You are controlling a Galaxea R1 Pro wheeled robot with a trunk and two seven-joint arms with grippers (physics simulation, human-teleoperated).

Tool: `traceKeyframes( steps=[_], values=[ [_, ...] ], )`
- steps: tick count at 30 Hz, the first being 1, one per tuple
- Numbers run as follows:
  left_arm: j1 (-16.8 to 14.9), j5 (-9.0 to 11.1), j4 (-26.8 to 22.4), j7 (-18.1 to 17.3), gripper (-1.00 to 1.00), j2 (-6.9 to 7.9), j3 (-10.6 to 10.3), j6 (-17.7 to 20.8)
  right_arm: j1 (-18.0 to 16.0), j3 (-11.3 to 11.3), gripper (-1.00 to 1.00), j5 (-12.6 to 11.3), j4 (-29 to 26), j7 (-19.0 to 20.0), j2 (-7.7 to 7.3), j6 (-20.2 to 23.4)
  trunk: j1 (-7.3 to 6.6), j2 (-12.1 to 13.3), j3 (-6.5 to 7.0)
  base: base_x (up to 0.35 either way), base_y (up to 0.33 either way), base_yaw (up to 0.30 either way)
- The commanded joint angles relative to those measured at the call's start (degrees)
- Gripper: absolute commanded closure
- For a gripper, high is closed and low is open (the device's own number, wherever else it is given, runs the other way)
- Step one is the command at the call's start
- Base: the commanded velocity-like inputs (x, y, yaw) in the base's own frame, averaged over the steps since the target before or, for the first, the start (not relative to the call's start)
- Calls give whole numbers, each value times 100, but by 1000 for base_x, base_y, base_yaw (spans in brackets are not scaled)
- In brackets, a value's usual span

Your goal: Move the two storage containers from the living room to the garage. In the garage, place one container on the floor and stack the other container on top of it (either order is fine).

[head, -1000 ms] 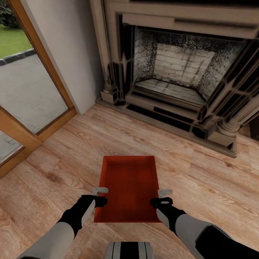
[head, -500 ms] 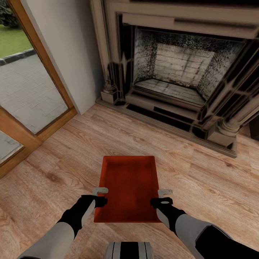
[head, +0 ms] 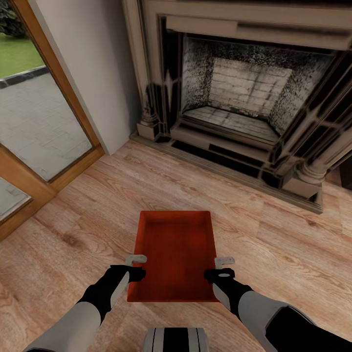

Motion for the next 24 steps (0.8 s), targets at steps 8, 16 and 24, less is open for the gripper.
traceKeyframes(
  steps=[8,16,24],
  values=[
    [3,80,46,-7,-100,16,-20,17,-1,49,-100,-43,-6,-27,0,21,-1,-1,-3,0,0,0],
    [1,87,59,-10,-100,17,-17,15,-1,49,-100,-43,-8,-27,0,19,-1,-1,-3,0,0,0],
    [1,80,60,-8,-100,37,-17,14,-1,49,-100,-43,-6,-27,0,18,-1,-1,-3,0,0,0]
  ],
)
